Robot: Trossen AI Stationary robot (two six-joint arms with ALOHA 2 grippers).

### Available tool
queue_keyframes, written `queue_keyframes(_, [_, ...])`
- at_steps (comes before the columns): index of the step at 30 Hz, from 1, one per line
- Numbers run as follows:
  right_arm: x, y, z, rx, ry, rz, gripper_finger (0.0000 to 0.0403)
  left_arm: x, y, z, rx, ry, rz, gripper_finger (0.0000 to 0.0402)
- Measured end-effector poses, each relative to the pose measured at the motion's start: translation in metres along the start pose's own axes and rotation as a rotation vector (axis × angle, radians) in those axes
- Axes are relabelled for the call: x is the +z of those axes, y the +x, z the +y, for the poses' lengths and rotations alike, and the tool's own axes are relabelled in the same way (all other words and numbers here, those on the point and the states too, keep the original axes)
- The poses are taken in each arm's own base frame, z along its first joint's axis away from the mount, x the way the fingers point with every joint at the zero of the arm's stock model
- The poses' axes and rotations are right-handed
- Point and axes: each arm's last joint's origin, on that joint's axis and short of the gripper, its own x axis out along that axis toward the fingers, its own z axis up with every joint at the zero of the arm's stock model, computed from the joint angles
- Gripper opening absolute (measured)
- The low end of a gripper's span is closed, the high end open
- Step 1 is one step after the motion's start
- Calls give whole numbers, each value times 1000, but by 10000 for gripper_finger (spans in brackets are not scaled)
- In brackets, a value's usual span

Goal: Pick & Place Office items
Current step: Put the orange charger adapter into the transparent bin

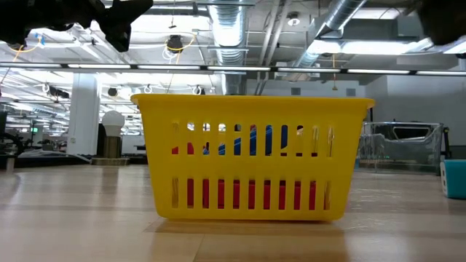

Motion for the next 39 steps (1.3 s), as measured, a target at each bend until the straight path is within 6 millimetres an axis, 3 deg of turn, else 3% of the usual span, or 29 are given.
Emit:
queue_keyframes(7, [1,26,9,-29,21,72,249,0,0,0,0,2,0,214])
queue_keyframes(17, [1,26,11,-14,34,77,237,0,0,0,0,5,0,214])
queue_keyframes(29, [-2,25,14,19,35,124,131,0,0,0,0,4,-1,214])
queue_keyframes(35, [0,23,11,-8,16,121,132,0,0,0,-1,4,-3,214])
queue_keyframes(39, [10,3,0,-30,26,95,138,0,0,0,-1,4,-3,214])
